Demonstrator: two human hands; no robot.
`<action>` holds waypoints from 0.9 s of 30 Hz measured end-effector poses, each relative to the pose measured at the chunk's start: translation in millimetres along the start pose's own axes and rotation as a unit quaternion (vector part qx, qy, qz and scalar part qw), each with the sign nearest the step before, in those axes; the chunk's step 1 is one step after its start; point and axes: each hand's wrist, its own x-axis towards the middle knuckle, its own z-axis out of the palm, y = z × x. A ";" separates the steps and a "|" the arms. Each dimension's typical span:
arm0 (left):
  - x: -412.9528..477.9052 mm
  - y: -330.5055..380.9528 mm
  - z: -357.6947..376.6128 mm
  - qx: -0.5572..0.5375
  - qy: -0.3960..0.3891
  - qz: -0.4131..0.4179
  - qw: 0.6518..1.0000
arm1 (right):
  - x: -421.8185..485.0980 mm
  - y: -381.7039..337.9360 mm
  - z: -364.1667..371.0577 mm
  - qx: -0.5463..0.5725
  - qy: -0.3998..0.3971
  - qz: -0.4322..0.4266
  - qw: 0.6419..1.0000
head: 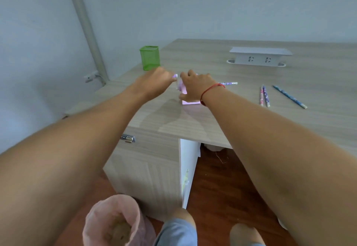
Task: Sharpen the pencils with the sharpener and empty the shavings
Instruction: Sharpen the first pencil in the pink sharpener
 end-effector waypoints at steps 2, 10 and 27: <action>-16.9 6.5 5.6 -0.021 0.004 0.029 0.999 | 0.5 -0.2 -0.7 0.004 -0.007 0.002 1.000; -25.9 19.1 42.6 -0.043 -0.153 -0.046 0.986 | 2.6 -0.4 -0.3 0.015 -0.005 0.000 1.000; 31.2 -14.0 8.2 0.011 -0.125 -0.110 0.986 | 4.0 5.0 -0.1 0.008 -0.005 -0.014 1.000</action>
